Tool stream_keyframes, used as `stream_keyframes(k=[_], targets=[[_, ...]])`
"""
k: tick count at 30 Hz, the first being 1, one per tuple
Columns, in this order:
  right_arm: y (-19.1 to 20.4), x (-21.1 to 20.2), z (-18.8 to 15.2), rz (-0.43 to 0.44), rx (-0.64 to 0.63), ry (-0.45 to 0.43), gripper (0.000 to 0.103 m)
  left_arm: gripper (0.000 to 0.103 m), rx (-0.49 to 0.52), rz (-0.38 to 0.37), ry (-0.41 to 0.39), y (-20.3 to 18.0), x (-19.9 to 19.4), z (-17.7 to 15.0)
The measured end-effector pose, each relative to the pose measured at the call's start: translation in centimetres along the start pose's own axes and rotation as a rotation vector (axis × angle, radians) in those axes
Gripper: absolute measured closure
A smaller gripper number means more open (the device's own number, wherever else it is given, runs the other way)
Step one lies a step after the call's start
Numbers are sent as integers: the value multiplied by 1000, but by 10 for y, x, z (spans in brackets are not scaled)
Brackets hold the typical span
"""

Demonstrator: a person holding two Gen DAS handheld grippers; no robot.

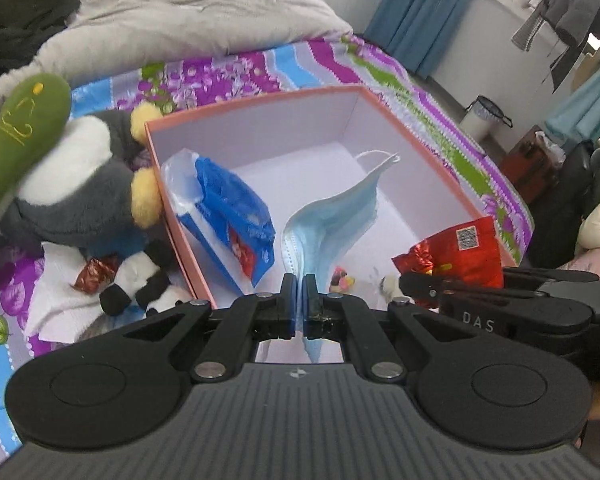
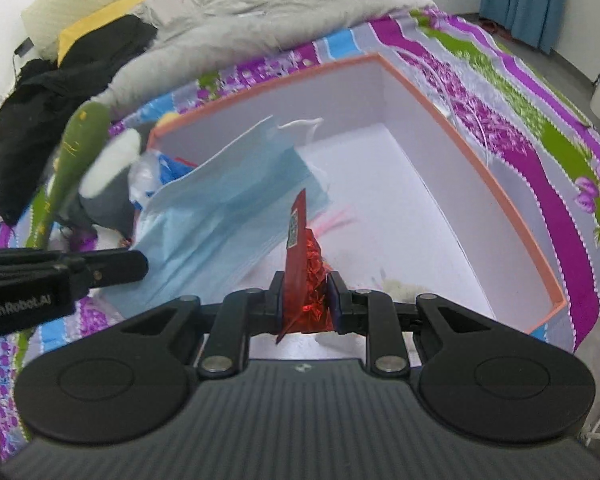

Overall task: Organize soft objects
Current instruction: 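Carry the mask with the left tool while the right tool carries the wrapper over the box, then open the left tool to drop the mask while the right tool releases the wrapper into the box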

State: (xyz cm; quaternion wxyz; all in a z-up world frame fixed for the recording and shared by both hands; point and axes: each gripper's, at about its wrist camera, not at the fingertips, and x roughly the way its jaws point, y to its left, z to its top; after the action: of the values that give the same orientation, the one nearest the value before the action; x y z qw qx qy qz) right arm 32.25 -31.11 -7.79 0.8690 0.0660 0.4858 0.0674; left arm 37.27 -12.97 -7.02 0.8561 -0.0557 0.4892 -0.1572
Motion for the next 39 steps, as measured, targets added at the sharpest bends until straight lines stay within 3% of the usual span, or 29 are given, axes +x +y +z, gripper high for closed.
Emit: stream_keyframes(k=[7, 11, 21, 30, 39], targets=[[-8, 6, -2, -19, 18, 13, 72, 98, -1, 19, 33, 5, 3, 3], [-4, -2, -4, -24, 5, -13, 57, 98, 0, 21, 30, 7, -7, 1], [12, -53, -14, -18, -14, -158, 57, 98, 45, 20, -89, 4, -68, -14], [37, -109, -40, 40, -27, -302, 57, 98, 72, 11, -223, 4, -138, -45], [61, -141, -73, 95, -54, -376, 57, 98, 61, 0, -279, 15, -180, -81]])
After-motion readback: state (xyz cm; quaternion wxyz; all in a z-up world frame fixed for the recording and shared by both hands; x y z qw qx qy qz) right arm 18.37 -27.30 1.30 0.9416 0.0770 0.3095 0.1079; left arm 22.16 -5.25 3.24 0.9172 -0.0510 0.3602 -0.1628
